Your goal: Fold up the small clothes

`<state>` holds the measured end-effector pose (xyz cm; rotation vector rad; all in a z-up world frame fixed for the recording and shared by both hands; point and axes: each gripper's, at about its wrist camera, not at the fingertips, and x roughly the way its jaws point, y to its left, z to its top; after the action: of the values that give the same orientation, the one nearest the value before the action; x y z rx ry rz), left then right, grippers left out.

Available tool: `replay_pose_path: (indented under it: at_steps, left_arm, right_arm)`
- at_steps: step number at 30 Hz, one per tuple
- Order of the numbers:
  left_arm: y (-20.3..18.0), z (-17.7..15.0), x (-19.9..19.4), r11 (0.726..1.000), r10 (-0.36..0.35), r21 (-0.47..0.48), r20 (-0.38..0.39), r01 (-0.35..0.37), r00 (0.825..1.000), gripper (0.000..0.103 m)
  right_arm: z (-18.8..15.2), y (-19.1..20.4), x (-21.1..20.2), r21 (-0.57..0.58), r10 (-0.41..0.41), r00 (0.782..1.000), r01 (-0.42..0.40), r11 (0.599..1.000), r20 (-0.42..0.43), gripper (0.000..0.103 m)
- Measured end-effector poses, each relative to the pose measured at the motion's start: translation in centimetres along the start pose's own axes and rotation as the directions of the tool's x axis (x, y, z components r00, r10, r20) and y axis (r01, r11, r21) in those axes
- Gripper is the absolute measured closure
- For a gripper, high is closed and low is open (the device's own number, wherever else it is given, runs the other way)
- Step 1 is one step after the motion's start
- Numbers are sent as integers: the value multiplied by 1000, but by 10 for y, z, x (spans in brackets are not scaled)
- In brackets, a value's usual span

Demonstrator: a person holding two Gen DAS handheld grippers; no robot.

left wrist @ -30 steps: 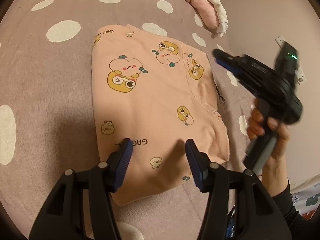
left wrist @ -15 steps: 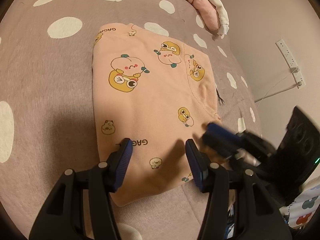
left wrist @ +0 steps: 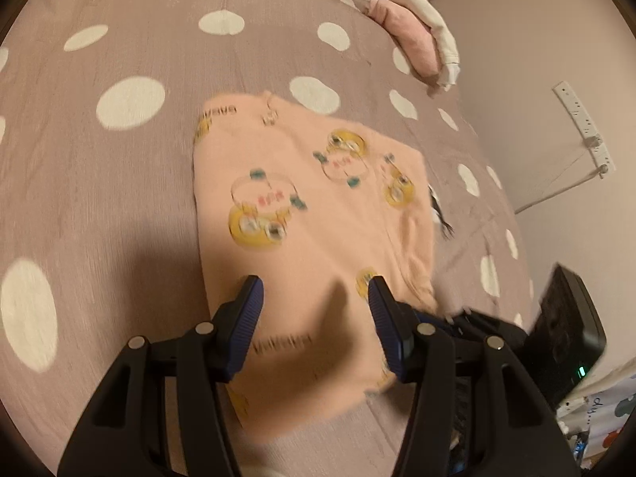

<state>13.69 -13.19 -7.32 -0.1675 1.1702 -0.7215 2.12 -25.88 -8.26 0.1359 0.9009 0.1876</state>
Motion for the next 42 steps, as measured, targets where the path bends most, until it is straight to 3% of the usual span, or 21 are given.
replay_pose_path:
  at_steps: [8, 15, 19, 23, 29, 32, 38, 42]
  left_arm:
    - [8, 26, 32, 1000, 1, -16, -35, -1, 999, 50]
    - [26, 31, 25, 987, -102, -130, -21, 99, 995, 51]
    - [17, 18, 1, 994, -63, -82, 28, 65, 998, 51]
    - [8, -1, -20, 999, -41, -28, 77, 43, 996, 51]
    - [5, -24, -26, 998, 60, 24, 128, -64, 990, 54]
    - [9, -26, -16, 998, 52, 14, 114, -54, 992, 63]
    - [4, -24, 3, 997, 69, 35, 81, -72, 994, 63]
    - [2, -24, 12, 995, 88, 50, 66, -91, 994, 63]
  right_arm:
    - [-2, -5, 2, 31, 31, 1000, -31, 999, 5, 82]
    - [6, -11, -5, 77, 66, 998, -65, 995, -4, 82]
    - [13, -18, -19, 106, 71, 997, -75, 992, 44, 82]
    - [24, -27, -27, 133, 19, 996, -30, 991, 82, 82]
    - [54, -36, -10, 165, -41, 997, 30, 986, 61, 82]
    - [67, -38, 5, 167, -37, 998, 29, 986, 47, 82]
    - [79, -53, 39, 207, -87, 996, 89, 974, -23, 82]
    - [76, -70, 50, 280, -33, 999, 43, 959, -39, 87]
